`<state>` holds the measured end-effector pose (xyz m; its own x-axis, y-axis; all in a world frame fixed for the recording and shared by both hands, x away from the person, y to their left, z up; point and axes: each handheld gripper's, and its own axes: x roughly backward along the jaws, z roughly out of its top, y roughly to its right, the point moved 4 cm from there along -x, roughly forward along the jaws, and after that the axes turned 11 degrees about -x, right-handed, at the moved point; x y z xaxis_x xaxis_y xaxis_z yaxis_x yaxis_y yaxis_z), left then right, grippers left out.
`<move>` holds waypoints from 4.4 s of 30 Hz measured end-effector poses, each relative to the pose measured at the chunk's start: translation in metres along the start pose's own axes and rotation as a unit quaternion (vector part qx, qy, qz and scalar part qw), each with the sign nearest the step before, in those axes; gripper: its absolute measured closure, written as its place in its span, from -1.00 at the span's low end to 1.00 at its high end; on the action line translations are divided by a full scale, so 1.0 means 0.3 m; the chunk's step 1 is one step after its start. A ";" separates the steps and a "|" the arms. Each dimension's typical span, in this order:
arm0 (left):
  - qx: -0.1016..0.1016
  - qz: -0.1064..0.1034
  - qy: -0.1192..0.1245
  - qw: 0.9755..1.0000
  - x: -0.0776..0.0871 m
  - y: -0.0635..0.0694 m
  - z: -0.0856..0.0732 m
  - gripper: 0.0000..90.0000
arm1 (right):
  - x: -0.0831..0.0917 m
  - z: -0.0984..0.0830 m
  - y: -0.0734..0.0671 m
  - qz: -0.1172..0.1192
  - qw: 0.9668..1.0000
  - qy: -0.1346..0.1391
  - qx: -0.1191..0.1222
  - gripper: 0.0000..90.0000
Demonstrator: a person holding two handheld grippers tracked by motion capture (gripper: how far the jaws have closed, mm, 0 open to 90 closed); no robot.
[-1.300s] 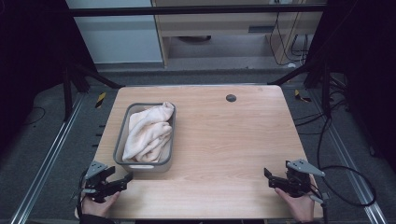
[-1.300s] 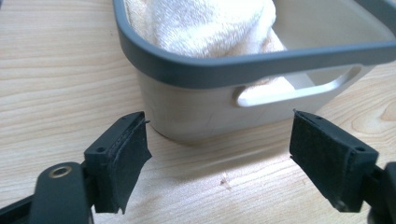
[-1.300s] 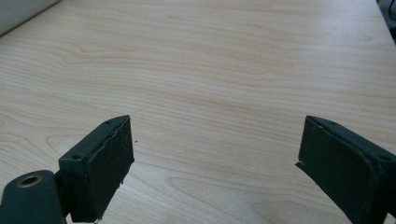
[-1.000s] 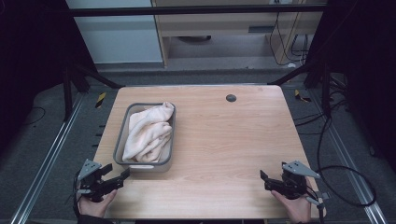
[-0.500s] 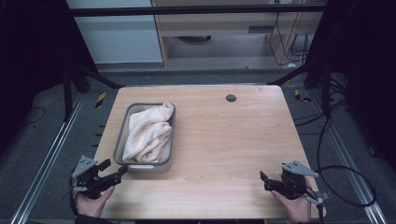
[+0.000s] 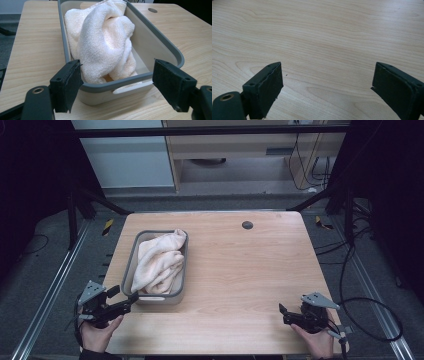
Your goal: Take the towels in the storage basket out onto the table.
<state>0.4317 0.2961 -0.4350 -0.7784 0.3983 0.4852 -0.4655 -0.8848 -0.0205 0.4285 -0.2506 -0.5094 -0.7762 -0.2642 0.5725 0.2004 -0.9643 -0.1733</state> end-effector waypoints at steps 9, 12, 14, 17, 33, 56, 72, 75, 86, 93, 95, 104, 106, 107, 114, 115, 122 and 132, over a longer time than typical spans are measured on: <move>-0.013 -0.002 0.001 1.000 -0.003 0.004 0.051 -0.49 | 0.000 -0.002 0.003 -0.003 1.000 -0.002 0.002 -0.78; -0.015 -0.003 0.001 1.000 -0.007 0.005 0.066 -0.49 | -0.001 -0.001 0.006 -0.005 1.000 -0.001 0.002 -0.78; -0.018 -0.004 0.002 1.000 -0.010 0.004 0.074 -0.49 | -0.001 -0.001 0.010 -0.005 1.000 -0.001 0.000 -0.78; -0.019 -0.005 0.000 1.000 -0.013 0.005 0.082 -0.50 | -0.001 -0.001 0.011 -0.006 1.000 -0.002 0.000 -0.78; -0.039 -0.027 -0.007 0.999 -0.056 0.015 0.173 -0.51 | -0.002 -0.008 0.004 -0.002 1.000 -0.009 -0.005 -0.78; -0.071 -0.031 -0.052 0.996 -0.091 -0.002 0.310 -0.53 | -0.007 -0.010 0.002 0.001 1.000 -0.014 0.004 -0.79; -0.074 -0.034 -0.095 0.992 -0.191 -0.027 0.330 -0.55 | -0.012 -0.011 0.003 0.003 1.000 -0.018 0.005 -0.79; -0.075 -0.033 -0.101 0.992 -0.205 -0.033 0.331 -0.55 | -0.012 -0.011 0.003 0.003 1.000 -0.019 0.006 -0.79; -0.077 -0.037 -0.125 0.988 -0.259 -0.038 0.338 -0.58 | -0.014 -0.012 0.004 0.004 1.000 -0.021 0.008 -0.79; -0.079 -0.038 -0.140 0.986 -0.290 -0.039 0.341 -0.61 | -0.015 -0.013 0.004 0.005 1.000 -0.023 0.009 -0.79; -0.082 -0.040 -0.149 0.985 -0.304 -0.042 0.340 -0.62 | -0.015 -0.014 0.004 0.005 1.000 -0.024 0.009 -0.80; -0.086 -0.038 -0.167 0.981 -0.347 -0.057 0.330 -0.68 | -0.015 -0.015 0.003 0.008 1.000 -0.028 0.008 -0.80; -0.087 -0.038 -0.173 0.980 -0.357 -0.059 0.326 -0.71 | -0.015 -0.015 0.002 0.008 1.000 -0.029 0.007 -0.80; -0.086 -0.038 -0.176 0.980 -0.363 -0.058 0.324 -0.71 | -0.015 -0.015 0.002 0.008 1.000 -0.029 0.007 -0.80; -0.088 -0.034 -0.186 0.978 -0.386 -0.064 0.307 -0.72 | -0.019 -0.017 0.003 0.007 0.999 -0.031 0.014 -0.80; -0.088 -0.033 -0.190 0.977 -0.389 -0.067 0.303 -0.72 | -0.019 -0.018 0.002 0.007 0.999 -0.032 0.013 -0.80; -0.084 -0.033 -0.206 0.974 -0.413 -0.084 0.272 -0.73 | -0.019 -0.019 0.000 0.009 0.999 -0.035 0.012 -0.80; -0.089 -0.034 -0.230 0.969 -0.447 -0.086 0.239 -0.74 | -0.024 -0.022 -0.001 0.010 0.999 -0.040 0.017 -0.82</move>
<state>0.5783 0.2481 -0.4369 -0.4927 0.2681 0.8279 -0.6058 -0.7887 -0.1051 0.4300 -0.2482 -0.5188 -0.7213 -0.2837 0.6319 0.2374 -0.9583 -0.1593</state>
